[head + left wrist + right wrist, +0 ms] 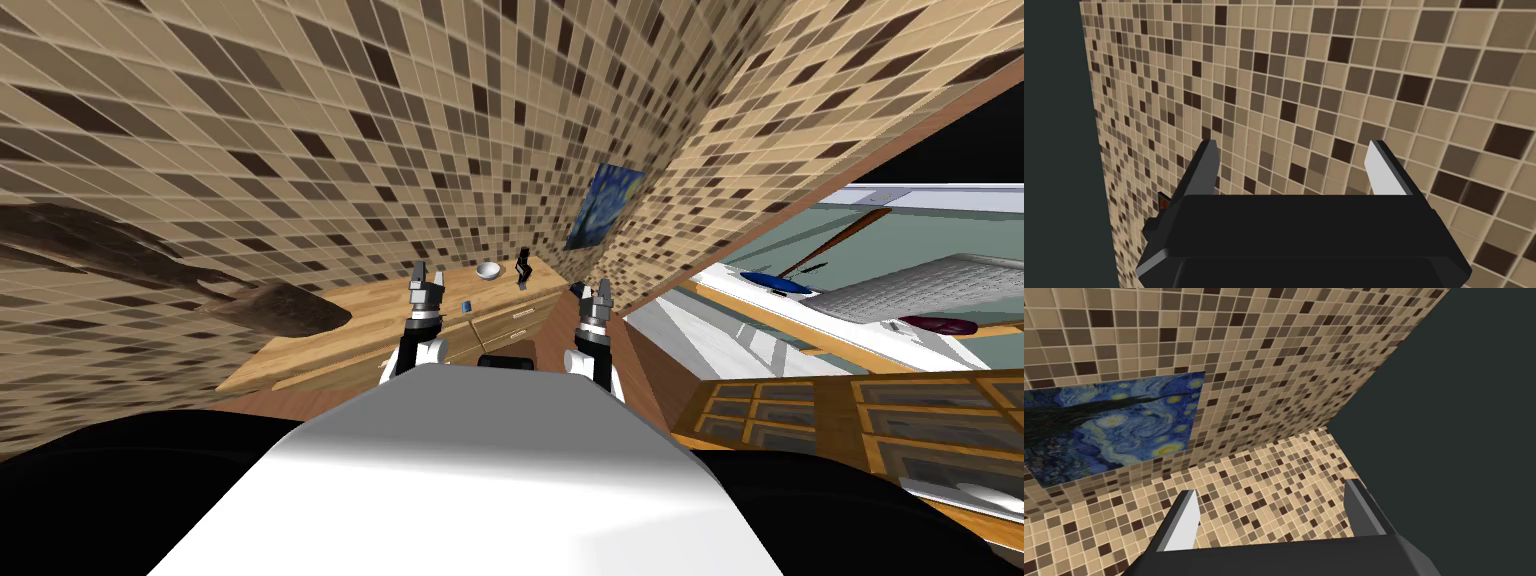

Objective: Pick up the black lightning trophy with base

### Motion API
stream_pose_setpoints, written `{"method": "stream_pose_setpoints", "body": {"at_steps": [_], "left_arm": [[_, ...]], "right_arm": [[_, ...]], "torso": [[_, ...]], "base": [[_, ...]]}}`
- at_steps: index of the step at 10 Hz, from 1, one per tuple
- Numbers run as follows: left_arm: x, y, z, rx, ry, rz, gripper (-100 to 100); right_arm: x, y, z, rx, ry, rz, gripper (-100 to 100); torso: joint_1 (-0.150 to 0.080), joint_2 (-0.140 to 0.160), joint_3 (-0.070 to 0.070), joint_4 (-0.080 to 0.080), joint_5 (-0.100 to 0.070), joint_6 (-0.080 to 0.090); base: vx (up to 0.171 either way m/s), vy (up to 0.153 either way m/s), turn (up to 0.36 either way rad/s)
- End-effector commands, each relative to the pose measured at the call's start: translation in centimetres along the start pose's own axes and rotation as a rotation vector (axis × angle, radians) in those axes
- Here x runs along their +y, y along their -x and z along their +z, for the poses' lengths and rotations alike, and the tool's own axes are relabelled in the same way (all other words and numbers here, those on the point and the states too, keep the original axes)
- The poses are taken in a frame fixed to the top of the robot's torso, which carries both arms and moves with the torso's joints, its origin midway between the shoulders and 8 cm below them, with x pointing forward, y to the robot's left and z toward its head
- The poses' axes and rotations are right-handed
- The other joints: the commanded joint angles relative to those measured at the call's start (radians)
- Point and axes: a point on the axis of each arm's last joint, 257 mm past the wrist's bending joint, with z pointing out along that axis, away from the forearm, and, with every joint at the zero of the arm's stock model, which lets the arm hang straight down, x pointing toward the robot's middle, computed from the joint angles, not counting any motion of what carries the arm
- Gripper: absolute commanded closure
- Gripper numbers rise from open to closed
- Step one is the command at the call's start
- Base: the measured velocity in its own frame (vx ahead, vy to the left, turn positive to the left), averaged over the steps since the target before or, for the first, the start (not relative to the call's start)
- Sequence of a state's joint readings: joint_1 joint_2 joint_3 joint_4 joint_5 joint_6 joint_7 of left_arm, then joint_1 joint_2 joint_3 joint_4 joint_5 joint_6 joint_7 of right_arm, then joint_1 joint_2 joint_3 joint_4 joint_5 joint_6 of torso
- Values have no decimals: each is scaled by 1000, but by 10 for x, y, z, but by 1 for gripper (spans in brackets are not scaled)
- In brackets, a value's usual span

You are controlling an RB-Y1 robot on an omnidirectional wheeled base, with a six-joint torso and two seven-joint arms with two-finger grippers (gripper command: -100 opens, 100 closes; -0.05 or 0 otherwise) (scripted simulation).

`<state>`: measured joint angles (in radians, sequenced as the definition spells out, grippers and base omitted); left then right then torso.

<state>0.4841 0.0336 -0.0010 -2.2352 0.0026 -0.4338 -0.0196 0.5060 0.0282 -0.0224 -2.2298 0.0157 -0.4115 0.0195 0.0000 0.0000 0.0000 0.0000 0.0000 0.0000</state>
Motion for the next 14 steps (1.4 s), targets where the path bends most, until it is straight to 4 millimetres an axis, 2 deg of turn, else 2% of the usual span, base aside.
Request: {"method": "stream_pose_setpoints", "body": {"at_steps": [1,3,6,7,9,10,11,12,13,14], "left_arm": [[0,0,0,0,0,0,0],[0,0,0,0,0,0,0],[0,0,0,0,0,0,0],[0,0,0,0,0,0,0],[0,0,0,0,0,0,0],[0,0,0,0,0,0,0],[0,0,0,0,0,0,0],[0,0,0,0,0,0,0],[0,0,0,0,0,0,0],[0,0,0,0,0,0,0]], "right_arm": [[2,-11,2,44,12,-10,-100],[4,-32,6,120,37,-22,-100],[6,-77,11,254,87,-25,-100],[6,-78,10,257,88,-32,-100],[5,-113,11,355,125,-20,-100],[5,-115,11,364,129,-38,-100],[5,-134,10,416,150,-27,-100],[4,-135,9,423,152,-42,-100],[3,-154,8,478,170,-29,-100],[3,-156,7,486,175,-47,-100]], "torso": [[0,0,0,0,0,0],[-3,6,3,1,-1,0],[-3,10,6,2,-1,0],[-4,8,5,2,-1,0],[-3,5,3,1,-1,0],[-3,5,3,1,-1,0],[-3,4,2,1,-1,0],[-5,3,2,1,-1,0],[-4,3,2,1,-1,0],[-4,3,2,1,-1,0]], "base": [[-59,-26,-38],[-127,-36,-78],[-143,-46,-115],[-71,-50,-37],[-66,-56,-128],[-56,-53,-46],[-53,-87,-94],[-39,-62,-38],[-50,-65,-105],[-35,-49,-50]]}}
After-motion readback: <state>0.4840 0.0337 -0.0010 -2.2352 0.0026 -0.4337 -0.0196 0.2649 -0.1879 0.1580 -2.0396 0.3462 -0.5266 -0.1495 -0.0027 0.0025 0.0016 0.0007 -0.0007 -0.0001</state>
